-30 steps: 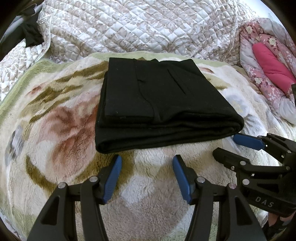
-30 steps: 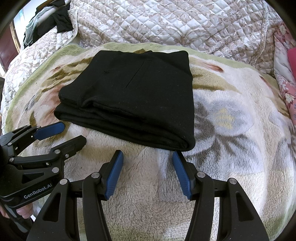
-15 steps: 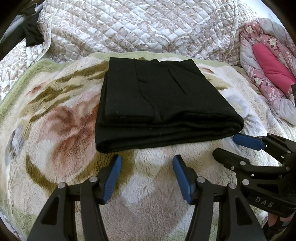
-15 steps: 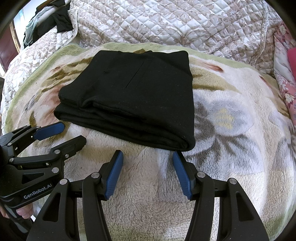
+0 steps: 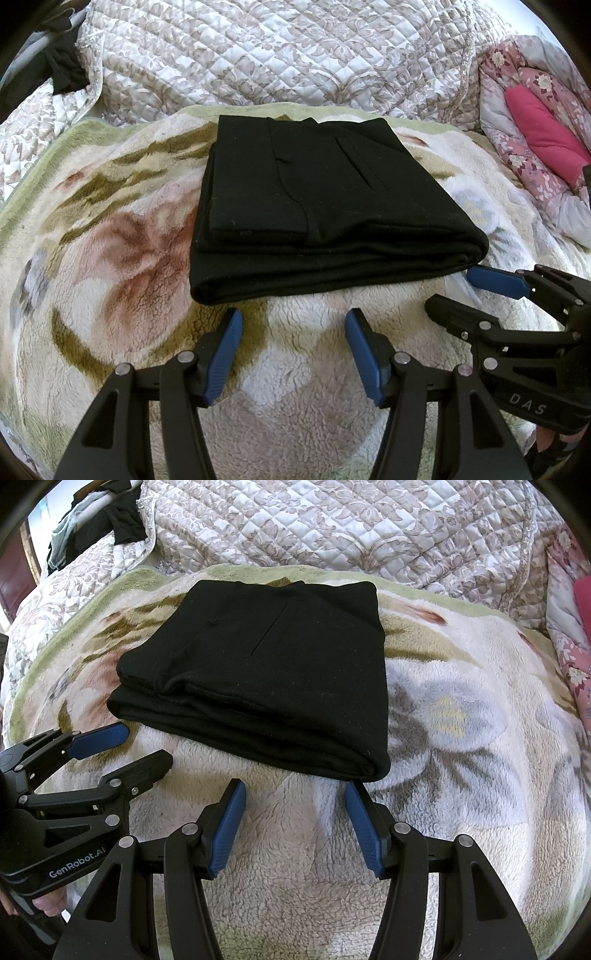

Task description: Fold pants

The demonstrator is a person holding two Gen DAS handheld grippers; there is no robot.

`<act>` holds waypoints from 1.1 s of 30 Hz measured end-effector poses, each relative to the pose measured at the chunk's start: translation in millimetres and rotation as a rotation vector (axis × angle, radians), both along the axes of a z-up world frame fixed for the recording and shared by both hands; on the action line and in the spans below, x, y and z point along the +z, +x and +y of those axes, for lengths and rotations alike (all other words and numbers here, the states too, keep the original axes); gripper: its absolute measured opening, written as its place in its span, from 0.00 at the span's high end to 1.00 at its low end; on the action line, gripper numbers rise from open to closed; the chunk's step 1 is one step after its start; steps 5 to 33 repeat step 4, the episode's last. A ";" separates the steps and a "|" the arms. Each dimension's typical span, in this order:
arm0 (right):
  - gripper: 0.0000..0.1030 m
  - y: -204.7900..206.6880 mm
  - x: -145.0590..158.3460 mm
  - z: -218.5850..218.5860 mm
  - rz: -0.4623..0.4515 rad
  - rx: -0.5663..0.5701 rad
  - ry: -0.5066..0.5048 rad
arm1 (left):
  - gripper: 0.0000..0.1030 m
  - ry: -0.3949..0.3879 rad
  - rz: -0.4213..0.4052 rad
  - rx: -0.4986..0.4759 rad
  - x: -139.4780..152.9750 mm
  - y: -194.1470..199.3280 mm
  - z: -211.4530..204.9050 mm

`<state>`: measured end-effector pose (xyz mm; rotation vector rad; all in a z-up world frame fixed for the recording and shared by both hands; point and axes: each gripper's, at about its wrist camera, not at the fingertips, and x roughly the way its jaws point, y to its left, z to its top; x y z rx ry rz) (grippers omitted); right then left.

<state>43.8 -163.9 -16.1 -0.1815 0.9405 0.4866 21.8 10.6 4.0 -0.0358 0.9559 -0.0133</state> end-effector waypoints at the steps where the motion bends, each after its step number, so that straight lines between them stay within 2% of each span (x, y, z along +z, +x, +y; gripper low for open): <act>1: 0.45 -0.1 0.2 -0.1 0.001 -0.001 0.000 | 0.41 0.000 -0.002 0.003 0.0 -0.3 0.6; 33: 0.45 -0.2 0.0 -0.3 0.000 0.000 0.001 | 0.40 -0.004 -0.002 0.008 0.3 -0.1 2.4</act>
